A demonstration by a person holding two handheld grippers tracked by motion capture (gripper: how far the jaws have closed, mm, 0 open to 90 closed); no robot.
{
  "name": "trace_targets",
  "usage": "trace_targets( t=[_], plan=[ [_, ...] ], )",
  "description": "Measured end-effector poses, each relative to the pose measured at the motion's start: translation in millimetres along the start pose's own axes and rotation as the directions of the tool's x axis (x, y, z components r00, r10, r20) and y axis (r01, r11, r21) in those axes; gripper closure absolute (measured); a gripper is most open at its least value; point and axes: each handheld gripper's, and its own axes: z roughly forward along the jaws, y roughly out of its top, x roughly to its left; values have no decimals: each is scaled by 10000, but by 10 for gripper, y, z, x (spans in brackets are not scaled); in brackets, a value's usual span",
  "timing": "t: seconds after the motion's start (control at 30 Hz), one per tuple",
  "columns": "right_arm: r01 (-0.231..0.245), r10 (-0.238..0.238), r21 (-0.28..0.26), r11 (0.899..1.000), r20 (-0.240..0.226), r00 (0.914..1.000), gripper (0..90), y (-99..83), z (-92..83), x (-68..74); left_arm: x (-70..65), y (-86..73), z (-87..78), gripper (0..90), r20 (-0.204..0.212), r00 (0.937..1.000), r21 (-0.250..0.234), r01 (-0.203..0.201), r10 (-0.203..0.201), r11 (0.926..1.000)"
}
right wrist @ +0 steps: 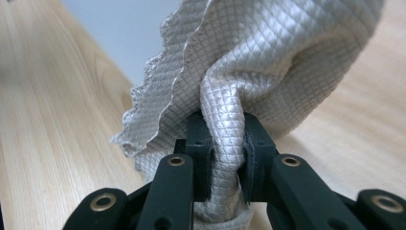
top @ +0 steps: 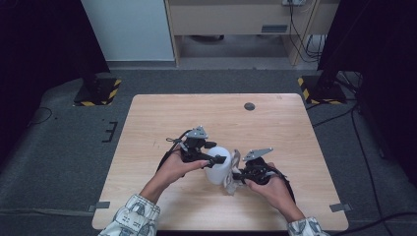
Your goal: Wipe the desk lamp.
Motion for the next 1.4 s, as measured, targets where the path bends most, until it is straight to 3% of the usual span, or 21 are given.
trace_targets(
  t=[0.17,0.3,0.4,0.6,0.73,0.87,1.07,1.17,1.23,1.3,1.4],
  plan=[
    [254,-251,81,9996,-309,9992,770,-30,-5,100,-2,0,0,242,-8,10000,-1,7,-7,10000],
    [229,-253,-508,9984,-457,9986,770,20,-113,146,3,0,0,242,-1,10000,0,-13,13,10000],
    [-7,-50,-1224,9925,-460,9989,771,72,-237,81,2,-2,1,242,5,10000,-9,30,-30,10000],
    [-452,412,-1877,9812,-251,9988,770,127,-266,-86,8,-4,2,241,39,10000,-15,54,-54,10000],
    [-525,522,-1383,9890,-58,9986,771,118,-132,-139,10,-6,2,241,57,10000,-20,58,-58,10000],
    [-484,484,-1079,9930,-19,9988,770,92,-105,-122,9,-5,1,241,52,10000,-9,56,-56,10000],
    [-613,589,-1843,9810,-182,9981,770,154,-199,-141,16,-8,2,241,101,9999,-20,90,-90,10000],
    [-695,675,-1701,9830,-178,9976,770,145,-152,-164,19,-10,3,241,116,9999,-29,117,-116,9999],
    [-598,602,-1063,9925,1,9982,771,102,-43,-183,20,-13,4,241,125,9998,-45,142,-141,9999],
    [-615,620,-985,9932,26,9981,771,99,-30,-182,20,-12,3,242,123,9998,-44,140,-140,9999],
    [-622,619,-1376,9885,-70,9981,770,148,-77,-207,20,-10,4,242,129,9998,-29,140,-139,9999]
  ],
)
